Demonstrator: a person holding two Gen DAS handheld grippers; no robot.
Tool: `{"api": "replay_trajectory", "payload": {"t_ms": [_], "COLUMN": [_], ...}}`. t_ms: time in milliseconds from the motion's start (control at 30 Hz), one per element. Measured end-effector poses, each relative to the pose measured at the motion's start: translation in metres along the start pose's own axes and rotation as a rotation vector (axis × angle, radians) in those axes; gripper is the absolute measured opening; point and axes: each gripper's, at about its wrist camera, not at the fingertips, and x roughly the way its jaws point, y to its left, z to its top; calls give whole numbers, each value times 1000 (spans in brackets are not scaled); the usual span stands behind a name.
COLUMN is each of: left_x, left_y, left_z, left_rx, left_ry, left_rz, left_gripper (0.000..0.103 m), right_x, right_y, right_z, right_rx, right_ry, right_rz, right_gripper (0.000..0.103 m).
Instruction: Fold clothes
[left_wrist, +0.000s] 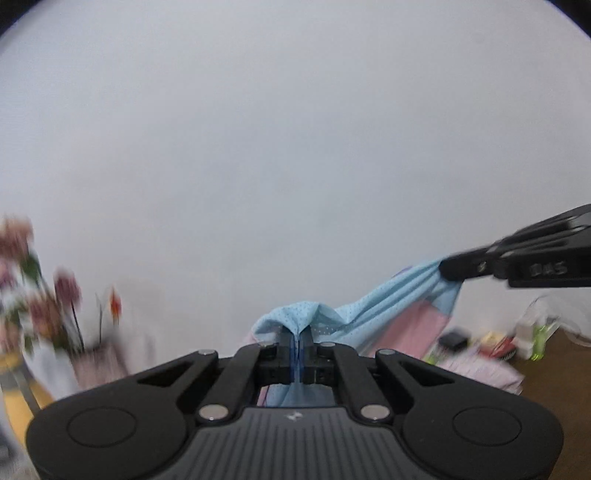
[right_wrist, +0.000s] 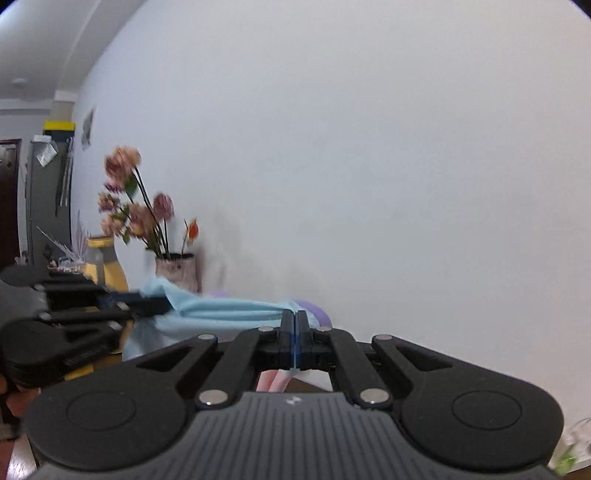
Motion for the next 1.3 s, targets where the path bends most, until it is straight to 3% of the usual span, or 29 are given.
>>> {"api": "replay_trajectory", "payload": {"t_ms": [100,200,300,367,467,600,667,700,767,800,867,1033,1167,1300], "left_x": [-41,-63,-69,-69,-68,-67,-64,-64,-69,-73,-76,-70,-48,-14], "left_y": [-41,-93,-145,-172,-199,-216,-218,-217,-209,-202,-179,-107,-72,-73], "left_z": [-15,-56,-105,-134,-158,-162,-163,-164,-164,-163,-162,-169,-177,-183], "left_rx": [54,99,116,110,80,67,66,61,27,6,-37,-124,-117,-45], "left_ry": [-3,112,259,342,416,451,464,470,467,459,446,483,540,568], "left_rz": [-103,-235,-359,-432,-485,-508,-507,-503,-484,-467,-405,-167,5,50], "left_gripper": [1,1,1,1,1,2,16,23,65,72,86,93,91,78], "right_x": [-35,-57,-68,-79,-101,-122,-129,-130,-133,-136,-145,-164,-149,-112], "right_y": [-9,-21,-38,-48,-60,-75,-81,-84,-89,-91,-93,-87,-57,-7], "right_z": [-32,-89,-149,-183,-220,-241,-249,-252,-257,-257,-258,-243,-230,-222], "right_rx": [-54,-77,-19,39,131,196,215,227,253,266,290,270,236,127], "right_ry": [66,218,385,453,495,500,500,506,519,516,503,436,428,464], "right_rz": [-30,-69,-99,-118,-141,-178,-197,-200,-199,-201,-207,-199,-56,71], "right_gripper": [0,0,0,0,0,0,0,0,9,15,62,71,71,71]}}
